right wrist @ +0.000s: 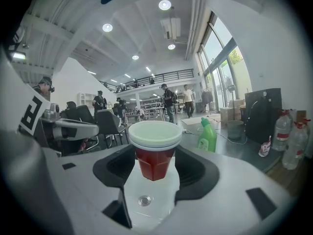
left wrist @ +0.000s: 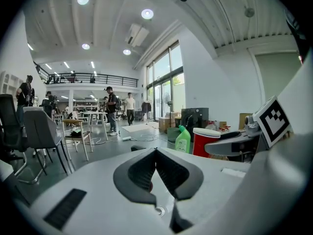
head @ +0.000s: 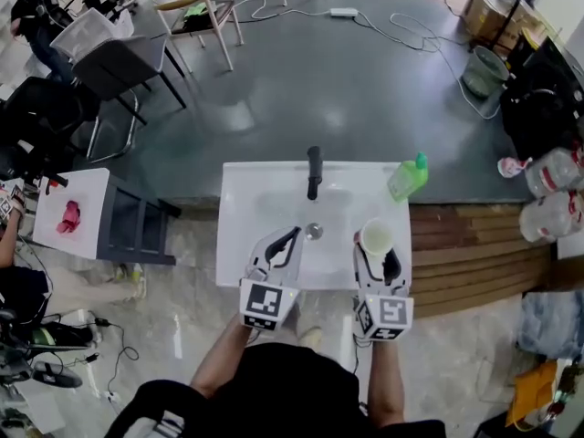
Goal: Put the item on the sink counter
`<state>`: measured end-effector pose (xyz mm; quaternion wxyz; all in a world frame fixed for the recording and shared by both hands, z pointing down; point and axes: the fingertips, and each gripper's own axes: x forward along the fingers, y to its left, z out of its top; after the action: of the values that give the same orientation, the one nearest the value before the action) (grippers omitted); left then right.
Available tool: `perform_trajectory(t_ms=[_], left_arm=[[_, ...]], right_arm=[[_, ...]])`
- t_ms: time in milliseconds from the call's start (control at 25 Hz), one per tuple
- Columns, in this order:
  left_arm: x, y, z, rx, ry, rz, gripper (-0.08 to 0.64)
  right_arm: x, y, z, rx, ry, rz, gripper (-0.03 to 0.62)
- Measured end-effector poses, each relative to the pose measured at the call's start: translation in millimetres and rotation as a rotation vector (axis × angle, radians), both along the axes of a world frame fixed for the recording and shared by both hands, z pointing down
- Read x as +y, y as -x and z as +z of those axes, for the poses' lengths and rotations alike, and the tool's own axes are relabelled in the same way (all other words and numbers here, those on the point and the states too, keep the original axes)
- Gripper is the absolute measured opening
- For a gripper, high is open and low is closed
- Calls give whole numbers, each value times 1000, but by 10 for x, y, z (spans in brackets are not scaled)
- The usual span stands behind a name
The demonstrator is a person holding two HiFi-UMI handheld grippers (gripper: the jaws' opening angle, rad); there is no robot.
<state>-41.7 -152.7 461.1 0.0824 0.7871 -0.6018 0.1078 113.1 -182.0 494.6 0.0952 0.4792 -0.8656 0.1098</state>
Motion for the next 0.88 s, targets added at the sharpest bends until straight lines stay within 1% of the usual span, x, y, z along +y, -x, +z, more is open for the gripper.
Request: perform_trajectory(t_ms=[640, 800, 880], left_arm=[[-730, 421, 429, 22, 81, -48, 2], [-909, 527, 502, 3, 85, -53, 3], [-968, 555, 566, 11, 98, -57, 2]], right_arm=[[-840, 379, 437, 14, 59, -4, 256], [-1038, 456, 544, 14, 72, -2, 256], [-1122, 468, 615, 14, 77, 1, 256]])
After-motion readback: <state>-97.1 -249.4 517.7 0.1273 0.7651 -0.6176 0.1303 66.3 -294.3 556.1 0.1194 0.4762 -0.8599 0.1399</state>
